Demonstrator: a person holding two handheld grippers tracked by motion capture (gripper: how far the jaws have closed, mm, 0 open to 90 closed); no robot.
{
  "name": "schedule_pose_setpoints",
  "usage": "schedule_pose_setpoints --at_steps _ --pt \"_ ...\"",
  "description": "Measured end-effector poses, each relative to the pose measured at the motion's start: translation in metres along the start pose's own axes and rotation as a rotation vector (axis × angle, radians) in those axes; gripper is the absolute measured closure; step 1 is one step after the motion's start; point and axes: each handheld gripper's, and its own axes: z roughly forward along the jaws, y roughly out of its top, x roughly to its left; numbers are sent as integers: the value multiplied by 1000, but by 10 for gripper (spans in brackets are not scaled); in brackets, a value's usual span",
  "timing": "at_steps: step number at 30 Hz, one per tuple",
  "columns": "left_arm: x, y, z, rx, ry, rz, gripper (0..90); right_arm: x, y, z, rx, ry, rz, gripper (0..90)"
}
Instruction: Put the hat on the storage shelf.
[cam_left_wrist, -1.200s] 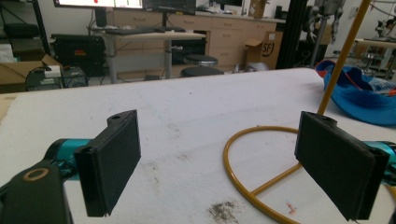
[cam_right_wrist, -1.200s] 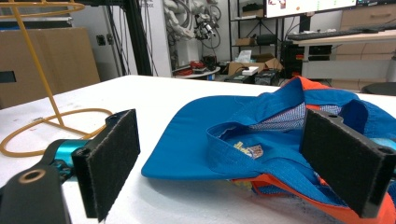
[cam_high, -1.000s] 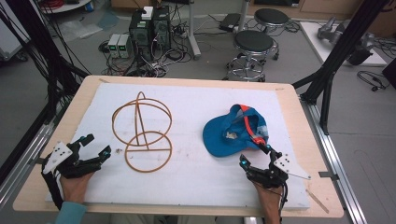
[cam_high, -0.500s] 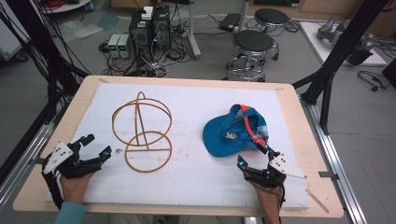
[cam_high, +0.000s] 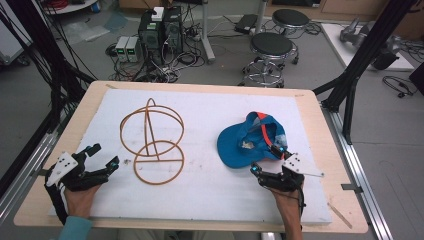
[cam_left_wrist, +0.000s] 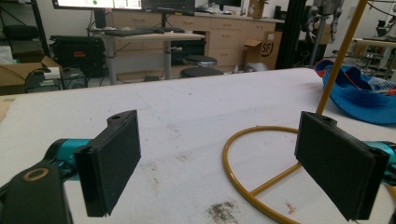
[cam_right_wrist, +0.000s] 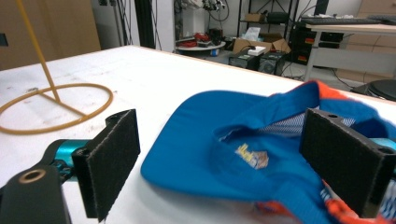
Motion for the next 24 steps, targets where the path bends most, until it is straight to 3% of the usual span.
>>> schedule_pose_setpoints --at_steps 4,7,9,12,14,20,24 --pt "0 0 0 -1 -1 1 146 -5 12 2 20 -16 -8 113" --pt "0 0 -1 -4 -1 1 146 -14 24 8 89 -57 -9 115" --pt "0 0 -1 -4 -1 1 146 -16 27 10 104 -64 -14 120" --pt "0 0 -1 -5 0 3 146 -23 36 15 148 -81 -25 171" --pt "0 0 -1 -5 0 4 146 -30 44 19 162 -122 -7 201" --pt "0 0 -1 -4 1 5 146 -39 56 28 202 -102 -5 249" --pt "0 0 0 -4 0 7 146 -47 62 40 279 -91 -5 317"
